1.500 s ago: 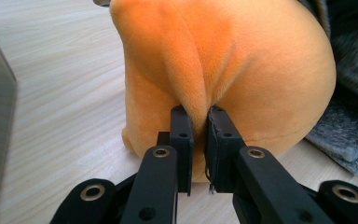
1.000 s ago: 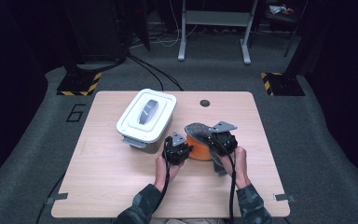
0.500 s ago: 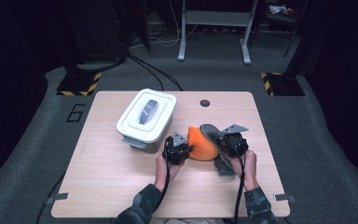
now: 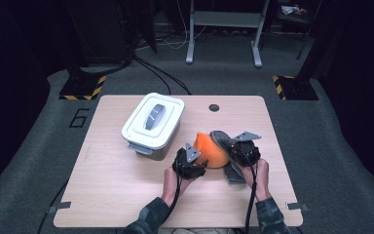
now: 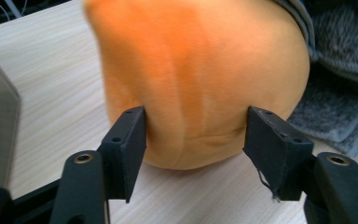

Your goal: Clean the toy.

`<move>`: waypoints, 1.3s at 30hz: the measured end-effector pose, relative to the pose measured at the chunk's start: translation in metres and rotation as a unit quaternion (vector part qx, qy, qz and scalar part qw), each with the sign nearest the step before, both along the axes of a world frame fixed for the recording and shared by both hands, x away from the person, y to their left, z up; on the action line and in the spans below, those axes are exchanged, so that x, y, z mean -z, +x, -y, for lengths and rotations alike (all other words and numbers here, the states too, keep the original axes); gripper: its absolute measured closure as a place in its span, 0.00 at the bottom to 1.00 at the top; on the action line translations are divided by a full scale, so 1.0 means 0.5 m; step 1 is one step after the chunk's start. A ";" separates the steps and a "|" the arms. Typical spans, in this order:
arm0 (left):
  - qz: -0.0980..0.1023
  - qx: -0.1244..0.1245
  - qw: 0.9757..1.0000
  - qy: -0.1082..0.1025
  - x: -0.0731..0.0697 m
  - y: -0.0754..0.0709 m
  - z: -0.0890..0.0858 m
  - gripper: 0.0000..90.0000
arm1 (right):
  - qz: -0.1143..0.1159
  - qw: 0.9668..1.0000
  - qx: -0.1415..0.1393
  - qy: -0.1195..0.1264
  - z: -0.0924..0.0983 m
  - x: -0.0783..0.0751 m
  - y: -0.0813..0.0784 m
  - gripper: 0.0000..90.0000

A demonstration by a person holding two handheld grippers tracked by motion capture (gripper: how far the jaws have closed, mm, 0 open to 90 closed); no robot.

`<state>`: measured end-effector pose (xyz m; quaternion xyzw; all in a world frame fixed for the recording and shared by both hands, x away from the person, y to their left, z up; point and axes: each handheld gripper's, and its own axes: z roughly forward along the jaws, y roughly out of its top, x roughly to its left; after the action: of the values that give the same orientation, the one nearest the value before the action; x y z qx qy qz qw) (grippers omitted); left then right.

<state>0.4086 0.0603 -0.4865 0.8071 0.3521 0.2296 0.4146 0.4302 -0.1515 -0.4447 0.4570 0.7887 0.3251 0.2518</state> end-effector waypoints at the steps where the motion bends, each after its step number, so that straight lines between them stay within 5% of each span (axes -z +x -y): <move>1: 0.002 -0.002 1.000 0.001 0.003 0.004 0.002 0.45 | 0.001 1.000 0.001 0.000 -0.002 -0.001 -0.001 0.90; 8: -0.003 -0.004 1.000 -0.016 0.002 0.022 -0.002 0.78 | 0.005 1.000 0.003 0.004 0.002 -0.004 -0.001 0.90; 12: -0.011 0.004 0.999 -0.037 -0.005 0.026 -0.011 0.88 | 0.017 1.000 0.002 0.006 0.005 -0.018 -0.008 0.90; 18: -0.035 0.017 0.995 -0.087 -0.017 0.024 -0.019 0.91 | 0.045 0.999 -0.022 0.006 -0.004 -0.057 -0.027 0.90; 24: -0.062 0.030 0.991 -0.110 -0.023 0.023 -0.024 0.91 | 0.055 0.997 -0.053 0.004 -0.036 -0.080 -0.034 0.90; 29: -0.062 0.027 0.993 -0.099 -0.019 0.027 -0.023 0.90 | 0.041 0.997 -0.072 -0.010 -0.075 -0.063 -0.020 0.90; 34: -0.057 0.023 0.995 -0.079 -0.016 0.031 -0.022 0.87 | 0.034 0.997 -0.069 -0.021 -0.086 -0.047 -0.002 0.90; 39: -0.058 0.022 0.995 -0.081 -0.014 0.032 -0.021 0.86 | 0.033 0.998 -0.057 -0.018 -0.084 -0.040 0.002 0.90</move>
<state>0.4246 0.0708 -0.4796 0.7905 0.3752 0.1437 0.4623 0.4312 -0.1092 -0.4248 0.3955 0.8108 0.3391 0.2667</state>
